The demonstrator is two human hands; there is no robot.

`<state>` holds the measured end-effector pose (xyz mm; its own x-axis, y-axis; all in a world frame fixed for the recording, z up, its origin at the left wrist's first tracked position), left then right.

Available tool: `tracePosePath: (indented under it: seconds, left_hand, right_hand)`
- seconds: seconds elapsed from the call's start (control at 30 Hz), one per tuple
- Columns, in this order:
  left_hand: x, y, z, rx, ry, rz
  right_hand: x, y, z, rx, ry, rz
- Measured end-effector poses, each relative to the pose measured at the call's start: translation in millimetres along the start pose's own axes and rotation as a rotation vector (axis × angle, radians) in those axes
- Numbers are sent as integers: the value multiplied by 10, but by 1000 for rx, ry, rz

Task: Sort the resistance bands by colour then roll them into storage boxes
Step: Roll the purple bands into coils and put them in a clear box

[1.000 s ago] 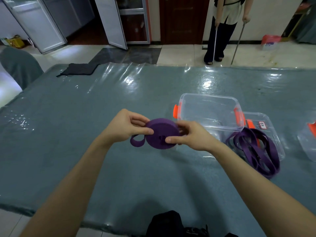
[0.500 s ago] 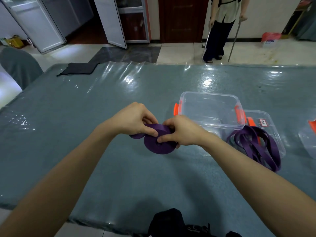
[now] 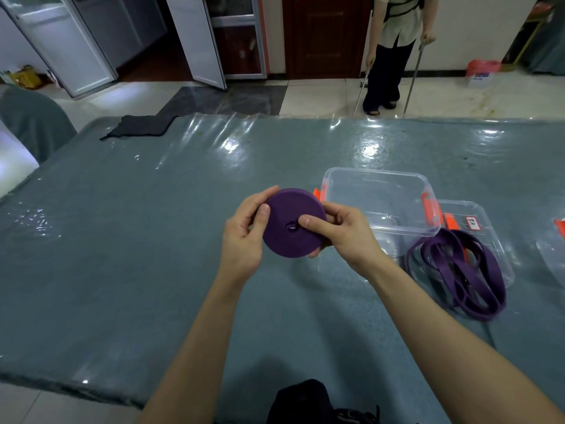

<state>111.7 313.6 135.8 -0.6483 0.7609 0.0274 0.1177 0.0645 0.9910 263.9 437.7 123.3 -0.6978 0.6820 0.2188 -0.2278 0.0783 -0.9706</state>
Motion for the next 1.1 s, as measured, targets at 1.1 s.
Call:
tracePosePath:
  seconds: [1.1]
  left_hand:
    - [1902, -1017, 2329, 130, -223, -558]
  right_hand:
    - [947, 772, -2129, -1249, -154, 117]
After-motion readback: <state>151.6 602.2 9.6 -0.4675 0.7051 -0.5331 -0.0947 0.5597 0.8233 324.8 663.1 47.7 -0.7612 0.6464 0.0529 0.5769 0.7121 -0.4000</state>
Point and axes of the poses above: each hand's wrist, its own x-axis towards the middle knuckle, its own z-axis out of the palm, y = z × x, the point moved 7 cm from there along x, towards the middle knuckle, and after that the axes turned 15 degrees about -z, right-handed, at the moved point
